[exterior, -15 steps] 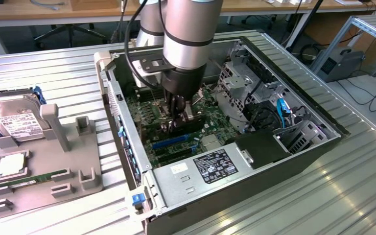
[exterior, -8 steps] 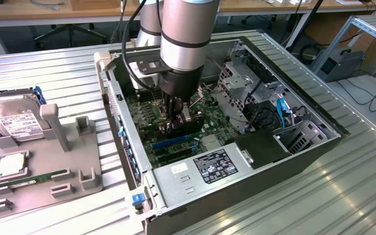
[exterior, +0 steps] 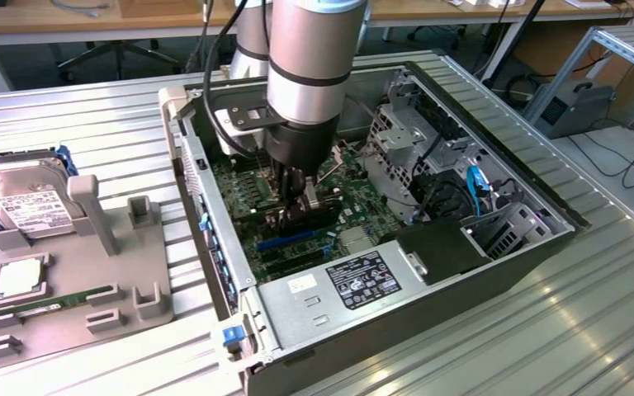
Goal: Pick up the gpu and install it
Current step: 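Insert the gpu into the slot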
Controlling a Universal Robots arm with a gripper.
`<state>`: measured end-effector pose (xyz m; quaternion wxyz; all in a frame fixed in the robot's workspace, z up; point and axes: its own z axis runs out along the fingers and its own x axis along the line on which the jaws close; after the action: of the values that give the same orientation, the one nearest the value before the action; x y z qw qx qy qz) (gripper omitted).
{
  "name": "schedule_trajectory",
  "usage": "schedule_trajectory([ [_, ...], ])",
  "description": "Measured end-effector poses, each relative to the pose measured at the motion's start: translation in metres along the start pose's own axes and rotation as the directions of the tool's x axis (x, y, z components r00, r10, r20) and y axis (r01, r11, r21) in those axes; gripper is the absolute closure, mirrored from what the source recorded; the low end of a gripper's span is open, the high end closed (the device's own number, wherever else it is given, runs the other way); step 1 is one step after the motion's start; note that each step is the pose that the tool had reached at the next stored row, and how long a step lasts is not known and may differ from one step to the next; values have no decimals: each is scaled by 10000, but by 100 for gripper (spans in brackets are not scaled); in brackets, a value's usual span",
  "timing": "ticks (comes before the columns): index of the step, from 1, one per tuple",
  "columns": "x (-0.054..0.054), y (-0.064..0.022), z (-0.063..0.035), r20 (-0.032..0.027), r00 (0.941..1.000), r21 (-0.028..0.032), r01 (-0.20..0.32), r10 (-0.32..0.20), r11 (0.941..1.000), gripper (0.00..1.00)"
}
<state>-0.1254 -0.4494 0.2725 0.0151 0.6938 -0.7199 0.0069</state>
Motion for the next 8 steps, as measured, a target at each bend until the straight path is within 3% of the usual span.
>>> schedule_trajectory([
  [8,-1,13,44,-6,10000,0,-10,10,10000,73],
])
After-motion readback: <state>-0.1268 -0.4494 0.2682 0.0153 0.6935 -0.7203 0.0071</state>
